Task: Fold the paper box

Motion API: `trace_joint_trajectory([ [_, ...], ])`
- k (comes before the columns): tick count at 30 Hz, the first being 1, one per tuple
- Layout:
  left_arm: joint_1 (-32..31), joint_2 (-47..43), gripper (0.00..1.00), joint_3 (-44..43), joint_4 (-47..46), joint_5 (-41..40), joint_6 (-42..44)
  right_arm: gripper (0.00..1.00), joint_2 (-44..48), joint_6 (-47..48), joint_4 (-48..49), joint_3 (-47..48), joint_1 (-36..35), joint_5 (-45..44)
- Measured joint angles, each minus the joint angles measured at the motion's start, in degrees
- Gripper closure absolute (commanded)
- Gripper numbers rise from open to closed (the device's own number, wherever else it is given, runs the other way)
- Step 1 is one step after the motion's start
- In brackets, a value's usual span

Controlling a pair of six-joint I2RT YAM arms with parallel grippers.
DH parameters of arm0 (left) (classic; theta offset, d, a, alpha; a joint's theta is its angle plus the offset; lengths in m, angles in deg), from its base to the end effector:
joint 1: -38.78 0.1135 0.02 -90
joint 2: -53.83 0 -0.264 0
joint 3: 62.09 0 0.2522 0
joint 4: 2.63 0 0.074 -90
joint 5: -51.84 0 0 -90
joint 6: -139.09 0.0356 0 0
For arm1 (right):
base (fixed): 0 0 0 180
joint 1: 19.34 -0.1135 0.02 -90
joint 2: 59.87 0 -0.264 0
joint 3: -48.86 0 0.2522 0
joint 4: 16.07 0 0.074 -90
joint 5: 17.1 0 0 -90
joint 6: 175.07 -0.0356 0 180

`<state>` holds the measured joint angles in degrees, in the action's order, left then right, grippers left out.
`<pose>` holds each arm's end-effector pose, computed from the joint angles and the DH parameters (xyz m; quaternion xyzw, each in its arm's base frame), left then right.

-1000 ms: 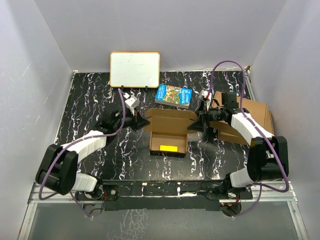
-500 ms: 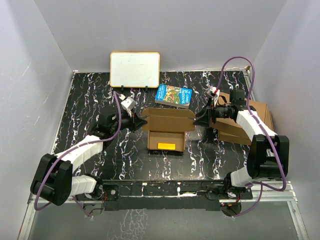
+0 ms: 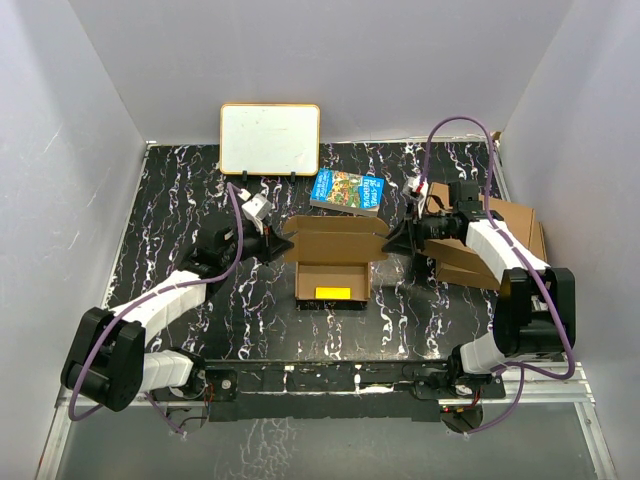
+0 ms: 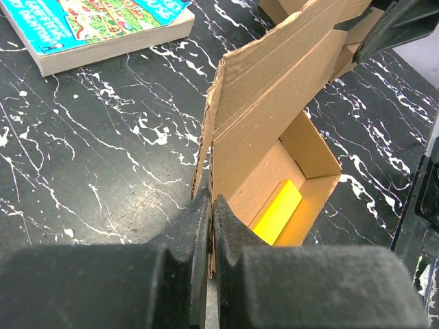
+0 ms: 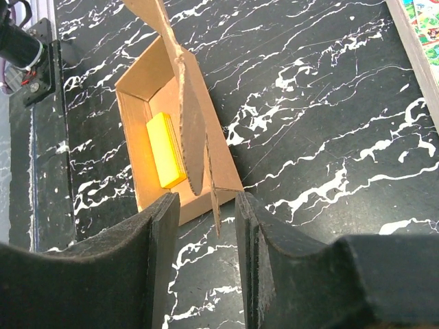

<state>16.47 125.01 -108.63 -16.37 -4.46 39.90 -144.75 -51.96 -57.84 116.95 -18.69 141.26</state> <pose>0.2384 -0.1192 0.2386 0.2677 0.7120 -0.3805 0.5259 0.2837 0.0299 0.2293 -0.3687 0.7221 0.4524 0.3715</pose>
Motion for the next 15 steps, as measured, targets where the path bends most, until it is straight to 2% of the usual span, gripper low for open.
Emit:
trace_joint_trajectory([
  [6,0.0,0.0,1.0,0.0,0.7,0.0,0.0,0.7,0.0,-0.1,0.2,0.0,-1.1,-1.5],
  [10,0.0,0.0,1.0,0.0,1.0,0.0,0.0,0.73,0.0,-0.2,0.4,0.0,-2.3,-2.4],
  [15,0.0,0.0,1.0,0.0,1.0,0.0,-0.2,0.88,0.0,-0.2,0.9,0.0,-3.2,-2.7],
])
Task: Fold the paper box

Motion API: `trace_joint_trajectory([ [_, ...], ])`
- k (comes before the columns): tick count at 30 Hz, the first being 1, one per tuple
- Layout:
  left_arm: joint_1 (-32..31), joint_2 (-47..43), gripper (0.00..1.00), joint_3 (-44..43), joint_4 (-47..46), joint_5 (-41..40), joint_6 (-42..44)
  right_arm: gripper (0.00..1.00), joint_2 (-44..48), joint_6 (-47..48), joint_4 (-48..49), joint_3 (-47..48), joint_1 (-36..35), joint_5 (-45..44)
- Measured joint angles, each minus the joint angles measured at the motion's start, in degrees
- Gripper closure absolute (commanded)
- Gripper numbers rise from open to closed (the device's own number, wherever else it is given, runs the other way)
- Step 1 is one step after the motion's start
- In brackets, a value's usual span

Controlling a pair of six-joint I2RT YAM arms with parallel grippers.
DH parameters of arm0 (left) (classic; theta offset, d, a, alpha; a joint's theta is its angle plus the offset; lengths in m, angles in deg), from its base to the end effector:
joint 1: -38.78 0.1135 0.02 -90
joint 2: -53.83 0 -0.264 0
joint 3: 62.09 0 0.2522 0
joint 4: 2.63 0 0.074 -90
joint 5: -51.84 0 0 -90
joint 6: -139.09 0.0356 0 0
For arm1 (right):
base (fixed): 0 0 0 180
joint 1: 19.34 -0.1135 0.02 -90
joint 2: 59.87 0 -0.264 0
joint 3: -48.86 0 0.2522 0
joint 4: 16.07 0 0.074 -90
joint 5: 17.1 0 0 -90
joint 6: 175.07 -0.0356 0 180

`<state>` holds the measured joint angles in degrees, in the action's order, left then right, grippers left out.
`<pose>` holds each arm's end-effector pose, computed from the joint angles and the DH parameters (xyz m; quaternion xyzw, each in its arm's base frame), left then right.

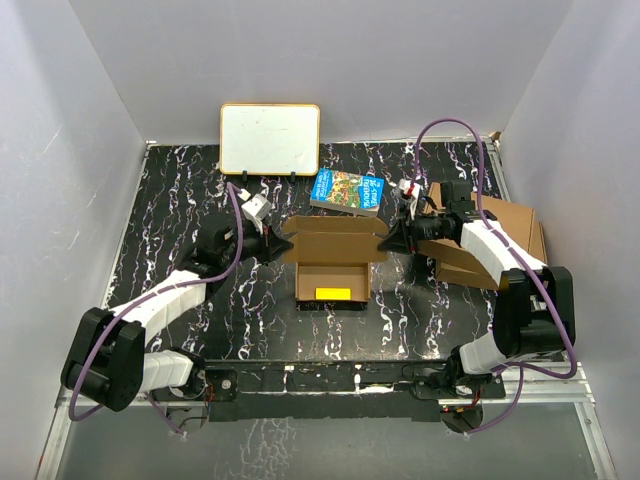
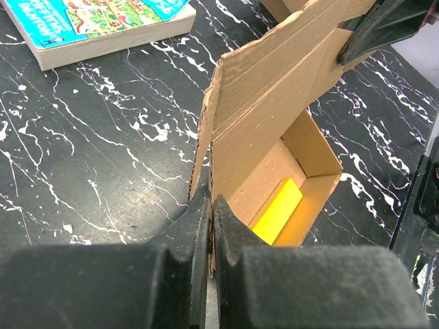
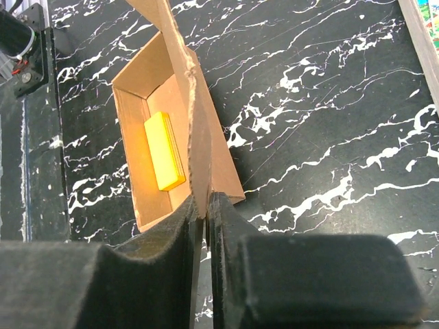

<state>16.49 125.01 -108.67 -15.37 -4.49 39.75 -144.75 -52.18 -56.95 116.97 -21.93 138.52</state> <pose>0.2382 -0.1190 0.2371 0.2652 0.7178 -0.3807 0.5191 0.2836 0.0453 0.2287 -0.3897 0.7228 0.4411 0.3620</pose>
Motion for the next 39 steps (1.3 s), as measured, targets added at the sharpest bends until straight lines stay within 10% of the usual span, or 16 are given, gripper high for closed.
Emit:
trace_joint_trajectory([
  [19,0.0,0.1,0.82,-5.4,7.9,-0.2,-0.9,0.92,0.0,1.4,-0.2,0.5,-0.4,-1.3],
  [39,0.0,2.8,1.0,-7.3,12.3,0.5,-0.4,0.92,0.0,0.6,-0.4,0.6,-0.8,-1.6],
])
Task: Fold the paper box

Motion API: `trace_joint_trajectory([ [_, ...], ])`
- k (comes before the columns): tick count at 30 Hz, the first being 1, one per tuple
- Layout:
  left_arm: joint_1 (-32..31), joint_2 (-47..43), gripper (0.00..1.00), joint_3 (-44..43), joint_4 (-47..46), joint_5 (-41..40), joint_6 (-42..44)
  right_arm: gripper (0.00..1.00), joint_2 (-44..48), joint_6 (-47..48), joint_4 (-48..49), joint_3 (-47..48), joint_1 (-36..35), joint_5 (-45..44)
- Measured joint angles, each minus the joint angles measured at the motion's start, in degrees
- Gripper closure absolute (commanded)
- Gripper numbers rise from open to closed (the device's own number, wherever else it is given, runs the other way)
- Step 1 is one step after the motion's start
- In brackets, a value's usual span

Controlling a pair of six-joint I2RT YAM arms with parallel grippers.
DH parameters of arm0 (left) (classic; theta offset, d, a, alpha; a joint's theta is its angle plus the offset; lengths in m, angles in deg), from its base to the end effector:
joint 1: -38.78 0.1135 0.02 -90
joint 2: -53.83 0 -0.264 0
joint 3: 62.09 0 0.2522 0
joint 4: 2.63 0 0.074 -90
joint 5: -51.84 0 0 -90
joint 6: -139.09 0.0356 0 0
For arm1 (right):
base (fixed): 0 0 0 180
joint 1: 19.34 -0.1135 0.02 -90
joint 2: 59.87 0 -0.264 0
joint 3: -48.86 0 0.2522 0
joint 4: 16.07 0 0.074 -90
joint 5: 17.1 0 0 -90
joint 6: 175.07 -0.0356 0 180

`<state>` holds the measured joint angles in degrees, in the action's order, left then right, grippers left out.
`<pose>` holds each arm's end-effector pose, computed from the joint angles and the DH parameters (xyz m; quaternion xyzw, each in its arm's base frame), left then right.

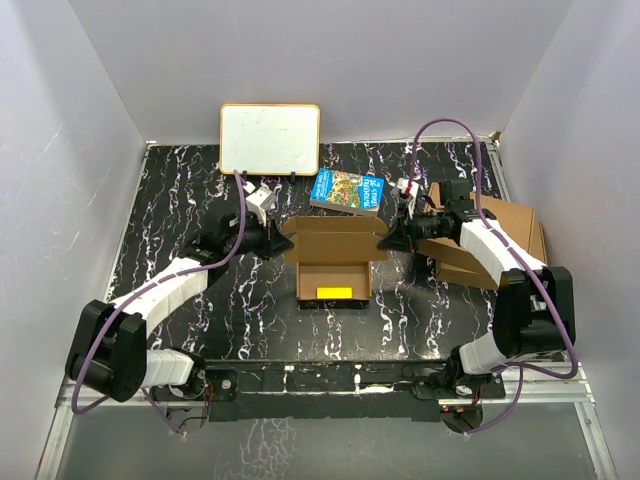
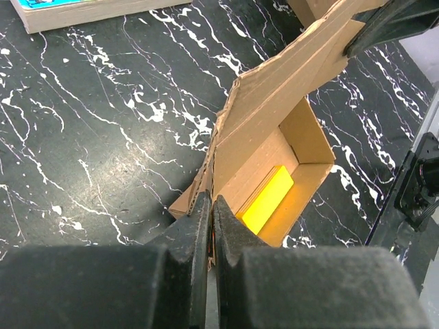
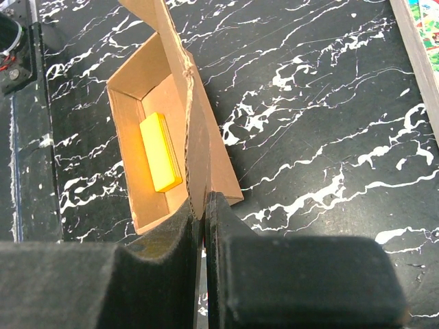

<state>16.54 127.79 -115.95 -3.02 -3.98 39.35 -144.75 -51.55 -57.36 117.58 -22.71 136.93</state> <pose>0.2528 -0.1250 0.2457 0.2533 0.7585 -0.3826 0.4627 0.2845 0.0488 0.2307 -0.3985 0.7251 0.4296 0.3618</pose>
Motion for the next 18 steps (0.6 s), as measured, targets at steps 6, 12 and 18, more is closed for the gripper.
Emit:
trace_joint_trajectory([
  [6,-0.4,0.0,1.0,0.0,-0.8,-5.6,-4.6,0.92,0.3,-6.0,5.4,0.0,-3.3,-5.8],
  [12,-4.5,0.2,1.0,0.0,-2.8,-21.0,-7.9,0.92,1.6,-12.9,13.4,0.0,-8.2,-16.8],
  [18,-8.4,4.2,1.0,-0.5,-7.1,-33.5,-9.9,0.92,1.2,-19.7,20.3,0.0,-11.8,-29.0],
])
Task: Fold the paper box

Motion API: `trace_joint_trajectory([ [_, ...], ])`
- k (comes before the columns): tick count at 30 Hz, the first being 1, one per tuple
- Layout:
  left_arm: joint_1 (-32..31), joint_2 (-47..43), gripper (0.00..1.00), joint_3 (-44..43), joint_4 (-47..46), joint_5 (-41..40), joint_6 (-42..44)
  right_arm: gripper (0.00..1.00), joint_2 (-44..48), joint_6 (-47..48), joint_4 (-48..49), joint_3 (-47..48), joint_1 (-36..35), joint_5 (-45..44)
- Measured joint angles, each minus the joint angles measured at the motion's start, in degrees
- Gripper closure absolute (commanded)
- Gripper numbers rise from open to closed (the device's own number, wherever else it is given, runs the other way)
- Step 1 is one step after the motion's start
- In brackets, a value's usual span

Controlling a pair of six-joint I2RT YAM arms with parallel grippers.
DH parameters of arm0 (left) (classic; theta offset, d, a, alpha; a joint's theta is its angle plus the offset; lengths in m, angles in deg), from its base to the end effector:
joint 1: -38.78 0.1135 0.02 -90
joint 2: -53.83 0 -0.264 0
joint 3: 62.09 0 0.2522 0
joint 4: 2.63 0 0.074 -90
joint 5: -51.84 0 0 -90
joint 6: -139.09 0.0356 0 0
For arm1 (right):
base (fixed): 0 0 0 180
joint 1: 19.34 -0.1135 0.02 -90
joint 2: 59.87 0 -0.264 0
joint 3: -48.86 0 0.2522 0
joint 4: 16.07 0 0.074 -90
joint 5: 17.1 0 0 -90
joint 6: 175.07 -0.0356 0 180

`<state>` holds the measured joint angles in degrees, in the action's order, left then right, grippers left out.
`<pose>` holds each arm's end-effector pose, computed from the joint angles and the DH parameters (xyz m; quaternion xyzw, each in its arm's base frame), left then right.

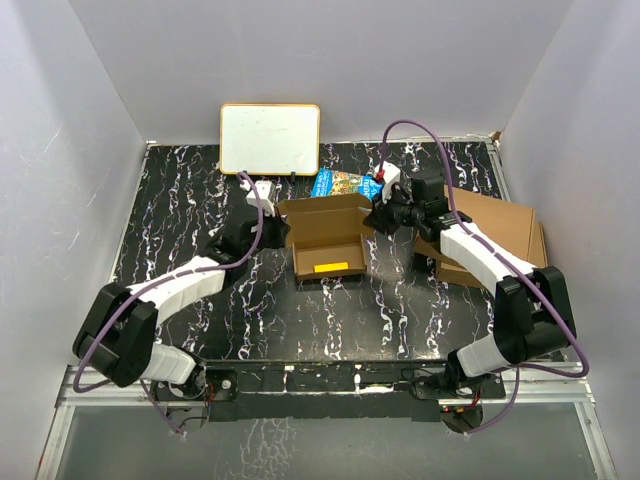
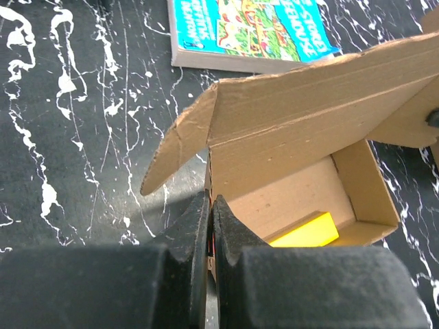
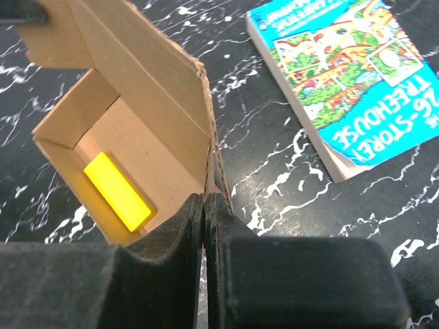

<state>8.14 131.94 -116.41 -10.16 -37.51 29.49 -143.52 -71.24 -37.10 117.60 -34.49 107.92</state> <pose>0.2593 -0.1541 0.2394 0.0803 0.7959 -0.2588 0.5413 0.3016 0.1028 0.2504 -0.3449 0.7883 0.2730 0.4303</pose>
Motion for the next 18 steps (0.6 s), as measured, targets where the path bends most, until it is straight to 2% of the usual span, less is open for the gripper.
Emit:
trace_joint_trajectory([
  [8,-4.3,3.8,1.0,-1.5,-3.2,-12.0,-2.1,0.92,-1.3,-7.7,7.5,-0.7,-4.0,-13.7],
  [18,-10.4,6.4,1.0,-2.4,-4.3,-24.4,-3.0,0.92,-1.3,-13.7,17.3,-7.2,-7.9,-26.4],
])
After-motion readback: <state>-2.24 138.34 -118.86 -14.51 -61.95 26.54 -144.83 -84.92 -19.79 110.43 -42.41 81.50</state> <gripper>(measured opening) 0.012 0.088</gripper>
